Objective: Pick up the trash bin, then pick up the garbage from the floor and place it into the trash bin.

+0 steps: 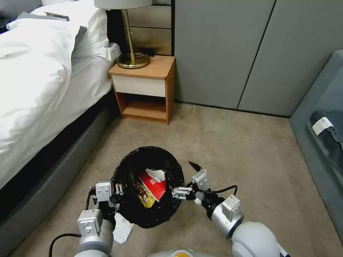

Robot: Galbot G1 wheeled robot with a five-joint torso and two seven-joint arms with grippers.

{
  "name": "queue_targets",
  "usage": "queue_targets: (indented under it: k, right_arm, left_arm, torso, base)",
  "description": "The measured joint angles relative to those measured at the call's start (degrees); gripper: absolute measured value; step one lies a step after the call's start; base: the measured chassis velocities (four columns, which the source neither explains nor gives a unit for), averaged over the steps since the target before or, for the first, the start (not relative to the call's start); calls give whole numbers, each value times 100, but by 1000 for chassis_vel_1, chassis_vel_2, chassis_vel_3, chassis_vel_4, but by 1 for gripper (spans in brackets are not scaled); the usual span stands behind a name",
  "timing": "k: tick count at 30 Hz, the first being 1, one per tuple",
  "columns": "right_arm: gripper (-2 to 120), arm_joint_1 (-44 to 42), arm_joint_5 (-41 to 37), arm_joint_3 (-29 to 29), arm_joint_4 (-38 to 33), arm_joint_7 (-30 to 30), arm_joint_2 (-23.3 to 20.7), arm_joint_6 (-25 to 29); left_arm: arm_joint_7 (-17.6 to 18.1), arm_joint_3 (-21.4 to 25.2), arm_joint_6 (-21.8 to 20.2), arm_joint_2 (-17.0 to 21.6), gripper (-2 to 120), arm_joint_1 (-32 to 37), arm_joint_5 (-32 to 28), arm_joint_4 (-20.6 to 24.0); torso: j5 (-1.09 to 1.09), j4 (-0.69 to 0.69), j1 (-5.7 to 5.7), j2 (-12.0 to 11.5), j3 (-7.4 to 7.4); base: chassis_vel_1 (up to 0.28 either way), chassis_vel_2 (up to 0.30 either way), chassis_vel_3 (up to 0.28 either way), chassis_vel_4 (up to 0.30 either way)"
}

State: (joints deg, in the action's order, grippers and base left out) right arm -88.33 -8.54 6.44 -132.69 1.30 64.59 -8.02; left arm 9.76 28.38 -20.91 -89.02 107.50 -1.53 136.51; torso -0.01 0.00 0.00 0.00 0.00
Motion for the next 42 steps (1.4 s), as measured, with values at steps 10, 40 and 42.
queue_targets:
  k: [10,40,42]
  right_arm:
    - [100,-816,1080,713,-326,-179,584,1817]
    - [100,-960,908,1363,689,-357,1045,2629]
    - [100,-957,905,1362,688,-355,1046,2626]
  left_arm:
    - [-2,97,71,9,0,5,-63,-105]
    - [62,73,124,16,0,66,-145,75]
    - [63,73,120,16,0,60,-144,75]
  torso:
    - [0,0,0,0,0]
    - [1,0,0,0,0]
    - [0,0,0,0,0]
  base:
    - [0,0,0,0]
    - [9,9,8,9]
    - [77,72,60,79]
